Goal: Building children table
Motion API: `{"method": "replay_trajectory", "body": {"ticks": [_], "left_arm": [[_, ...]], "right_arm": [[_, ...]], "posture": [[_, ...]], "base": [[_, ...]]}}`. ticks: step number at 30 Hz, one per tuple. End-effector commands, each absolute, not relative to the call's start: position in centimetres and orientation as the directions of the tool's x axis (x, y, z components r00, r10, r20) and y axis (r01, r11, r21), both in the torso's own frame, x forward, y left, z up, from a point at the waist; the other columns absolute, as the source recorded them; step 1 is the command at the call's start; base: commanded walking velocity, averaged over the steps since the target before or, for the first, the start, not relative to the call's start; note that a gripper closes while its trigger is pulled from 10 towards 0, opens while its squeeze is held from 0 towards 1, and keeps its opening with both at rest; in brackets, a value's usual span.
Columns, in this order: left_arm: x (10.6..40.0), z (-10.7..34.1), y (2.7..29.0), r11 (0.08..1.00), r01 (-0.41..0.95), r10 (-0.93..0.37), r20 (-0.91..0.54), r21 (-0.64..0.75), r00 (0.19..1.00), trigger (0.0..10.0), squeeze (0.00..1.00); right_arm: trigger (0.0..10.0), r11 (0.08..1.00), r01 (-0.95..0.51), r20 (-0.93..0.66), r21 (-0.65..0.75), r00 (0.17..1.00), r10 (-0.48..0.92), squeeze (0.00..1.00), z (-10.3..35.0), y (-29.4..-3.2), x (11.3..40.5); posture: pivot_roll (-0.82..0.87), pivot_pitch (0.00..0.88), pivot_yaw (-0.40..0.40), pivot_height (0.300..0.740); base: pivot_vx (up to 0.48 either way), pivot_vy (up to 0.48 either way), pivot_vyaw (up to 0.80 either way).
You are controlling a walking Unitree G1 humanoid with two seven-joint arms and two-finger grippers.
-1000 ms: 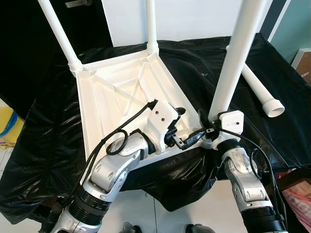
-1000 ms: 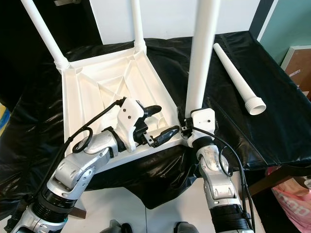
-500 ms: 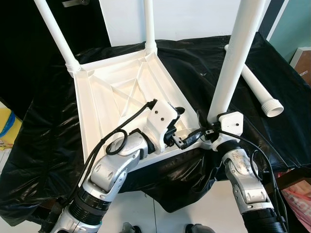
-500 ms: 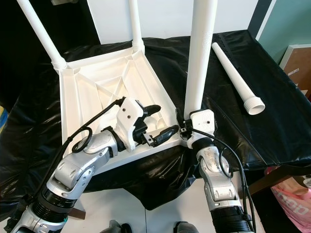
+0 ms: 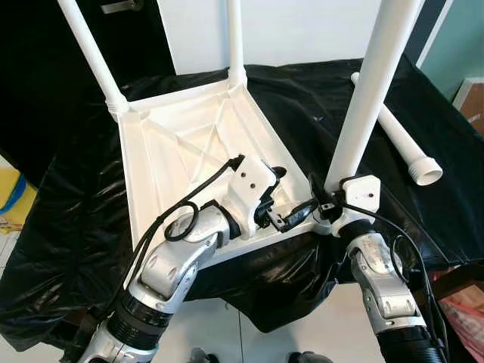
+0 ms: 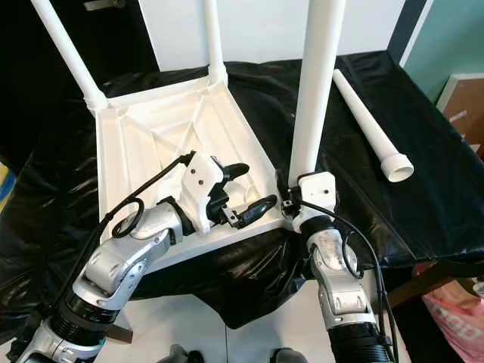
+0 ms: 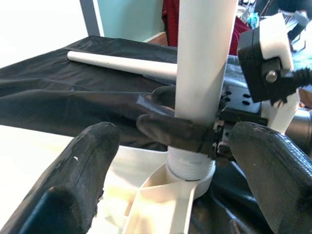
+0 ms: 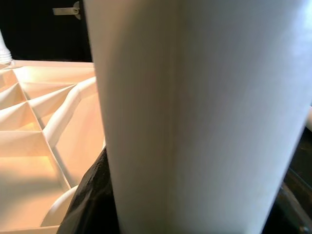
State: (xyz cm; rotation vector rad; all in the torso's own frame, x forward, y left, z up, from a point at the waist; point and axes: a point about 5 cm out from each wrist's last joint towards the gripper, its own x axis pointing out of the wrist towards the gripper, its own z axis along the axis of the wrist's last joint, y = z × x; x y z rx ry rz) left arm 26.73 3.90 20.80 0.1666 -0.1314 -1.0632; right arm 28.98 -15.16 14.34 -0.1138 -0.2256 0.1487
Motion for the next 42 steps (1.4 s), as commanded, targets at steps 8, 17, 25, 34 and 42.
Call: {"method": "replay_trajectory", "body": {"ticks": [8, 17, 25, 34, 42], "left_arm": [[26.9, 20.4, 4.3, 0.515, 0.831, -0.851, 0.009, 0.213, 0.525, 10.0, 0.0], [26.9, 20.4, 4.1, 0.513, 0.832, -0.853, 0.014, 0.213, 0.522, 10.0, 0.0], [26.9, 20.5, 4.1, 0.503, 0.84, -0.86, 0.023, 0.205, 0.509, 10.0, 0.0], [26.9, 21.1, 4.4, 0.431, 0.881, -0.9, 0.026, 0.197, 0.435, 10.0, 0.44], [26.9, 22.7, 4.7, 0.357, 0.921, -0.934, 0.084, 0.155, 0.347, 10.0, 1.0]], "right_arm": [[10.0, 1.0, 0.025, 0.018, -0.006, 1.0, -0.025, 0.0, 10.5, -17.0, 28.1], [10.0, 0.991, 0.13, -0.006, 0.03, 0.991, -0.13, 0.0, 10.3, -16.7, 27.9], [10.0, 0.998, 0.064, 0.066, 0.004, 0.996, -0.064, 0.0, 11.3, -16.2, 27.8], [10.0, 0.998, -0.07, 0.175, 0.005, 0.982, 0.069, 0.0, 14.7, -16.0, 28.3], [10.0, 0.977, -0.212, 0.22, -0.03, 0.952, 0.213, 0.0, 17.9, -16.1, 29.3]], "posture": [[-0.12, 0.104, 0.037, 0.74], [-0.13, 0.107, 0.034, 0.74], [-0.13, 0.112, 0.035, 0.74], [-0.13, 0.115, 0.031, 0.74], [-0.13, 0.122, 0.028, 0.74]], "base": [[0.0, 0.0, 0.0], [0.0, 0.0, 0.0], [0.0, 0.0, 0.0], [0.0, 0.0, 0.0], [0.0, 0.0, 0.0]]}}
